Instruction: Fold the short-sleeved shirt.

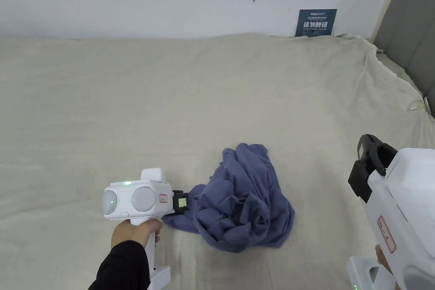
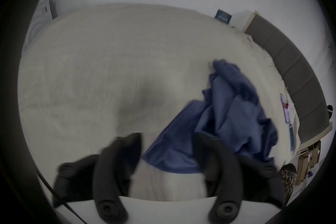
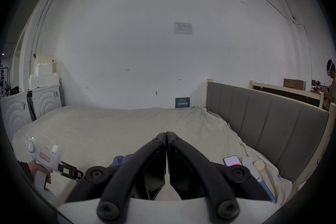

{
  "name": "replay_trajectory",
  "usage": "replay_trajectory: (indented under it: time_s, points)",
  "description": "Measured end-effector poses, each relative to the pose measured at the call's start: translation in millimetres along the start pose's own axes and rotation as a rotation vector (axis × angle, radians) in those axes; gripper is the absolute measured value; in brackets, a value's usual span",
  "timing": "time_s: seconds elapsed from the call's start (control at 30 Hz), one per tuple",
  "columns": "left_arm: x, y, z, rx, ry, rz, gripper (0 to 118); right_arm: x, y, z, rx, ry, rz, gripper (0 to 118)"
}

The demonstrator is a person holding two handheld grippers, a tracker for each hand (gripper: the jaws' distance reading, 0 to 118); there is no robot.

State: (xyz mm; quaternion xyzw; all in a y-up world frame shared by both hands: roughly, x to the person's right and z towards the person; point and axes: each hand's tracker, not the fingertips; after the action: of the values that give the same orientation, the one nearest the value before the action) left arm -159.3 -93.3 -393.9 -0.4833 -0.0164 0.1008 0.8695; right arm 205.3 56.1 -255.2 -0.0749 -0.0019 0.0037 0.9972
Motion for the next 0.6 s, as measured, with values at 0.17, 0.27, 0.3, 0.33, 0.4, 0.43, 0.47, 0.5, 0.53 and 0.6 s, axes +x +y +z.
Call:
replay_trajectory:
  time_s: [0.17,0.27,0.3,0.33,0.4,0.43,0.47,0.5,0.53,0.6]
  points:
    - [4,-16,-19,-0.070,0.047,-0.010,82,4,-10,-4,-0.027,-0.007,-0.004,0]
    - [10,-24,-27,-0.083,0.082,-0.082,79,5,-14,-6,-0.039,-0.005,-0.006,0]
    - [13,-27,-28,-0.077,0.114,-0.127,75,5,-14,-6,-0.043,-0.005,-0.005,0]
    - [16,-28,-27,-0.077,0.118,-0.166,70,5,-14,-6,-0.045,-0.005,-0.006,0]
    - [21,-30,-21,-0.056,0.077,-0.194,44,5,-14,-6,-0.048,-0.004,-0.008,0]
    - [24,-30,-20,-0.058,0.055,-0.196,21,4,-14,-7,-0.049,-0.002,-0.009,0]
    - [26,-30,-20,-0.060,0.029,-0.200,10,4,-14,-7,-0.049,-0.002,-0.010,0]
    - [29,-31,-21,-0.062,0.011,-0.204,6,4,-14,-7,-0.050,0.000,-0.010,0]
    - [32,-32,-21,-0.056,0.040,-0.242,3,3,-14,-8,-0.052,0.003,-0.010,0]
    - [31,-35,-16,-0.025,0.034,-0.264,2,1,-12,-8,-0.053,0.007,-0.008,0]
